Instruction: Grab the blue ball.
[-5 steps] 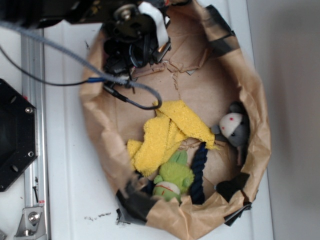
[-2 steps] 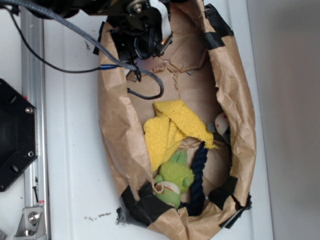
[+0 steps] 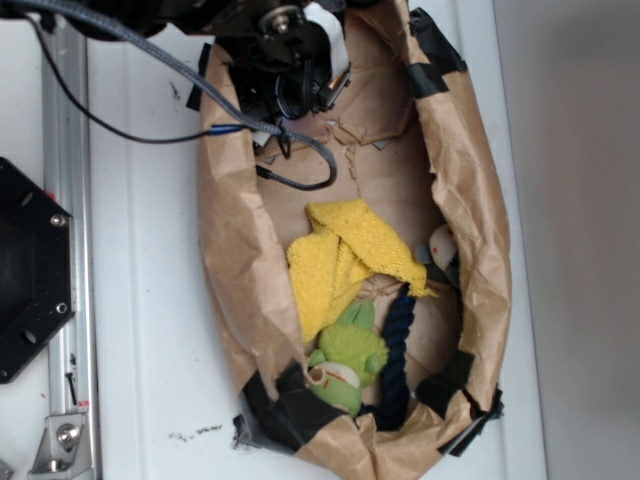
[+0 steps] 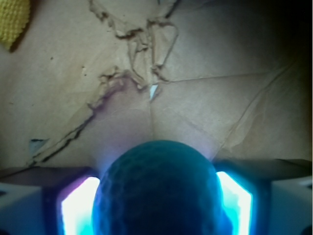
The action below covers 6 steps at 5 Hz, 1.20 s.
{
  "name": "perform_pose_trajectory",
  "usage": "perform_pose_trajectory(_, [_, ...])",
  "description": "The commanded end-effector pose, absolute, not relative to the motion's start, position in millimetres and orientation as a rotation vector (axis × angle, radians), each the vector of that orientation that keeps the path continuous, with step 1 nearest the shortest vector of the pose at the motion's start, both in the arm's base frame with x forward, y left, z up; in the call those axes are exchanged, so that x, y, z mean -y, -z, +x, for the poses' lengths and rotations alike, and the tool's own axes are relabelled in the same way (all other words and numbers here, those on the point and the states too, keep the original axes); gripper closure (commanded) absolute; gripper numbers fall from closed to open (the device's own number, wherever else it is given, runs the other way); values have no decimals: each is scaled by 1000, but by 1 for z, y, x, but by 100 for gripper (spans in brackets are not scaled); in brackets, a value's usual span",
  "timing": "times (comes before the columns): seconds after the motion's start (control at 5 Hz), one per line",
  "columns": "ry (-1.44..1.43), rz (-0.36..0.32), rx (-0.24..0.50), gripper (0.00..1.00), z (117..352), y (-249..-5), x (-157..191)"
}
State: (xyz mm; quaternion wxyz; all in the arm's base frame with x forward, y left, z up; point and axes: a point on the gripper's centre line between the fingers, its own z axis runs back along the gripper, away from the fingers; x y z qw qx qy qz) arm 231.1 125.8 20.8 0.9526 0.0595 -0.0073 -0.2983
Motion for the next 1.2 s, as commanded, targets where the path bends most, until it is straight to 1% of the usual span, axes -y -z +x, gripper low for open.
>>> perform_pose_trajectory(0.0, [565,157,18,100,241,-63,-109])
perform_pose_trajectory(0.2, [436,171,178,100,252,-114,-61])
perform_pose_trajectory(0.4, [173,87,256,50,248,-171,-43])
perform_pose_trajectory(0.6, [-84,51,253,100,250,-199,-49])
perform_pose_trajectory(0.8, [-278,39,210,100,253,-206,-56])
perform_pose_trajectory(1.0, [-291,68,185,100,252,-194,-61])
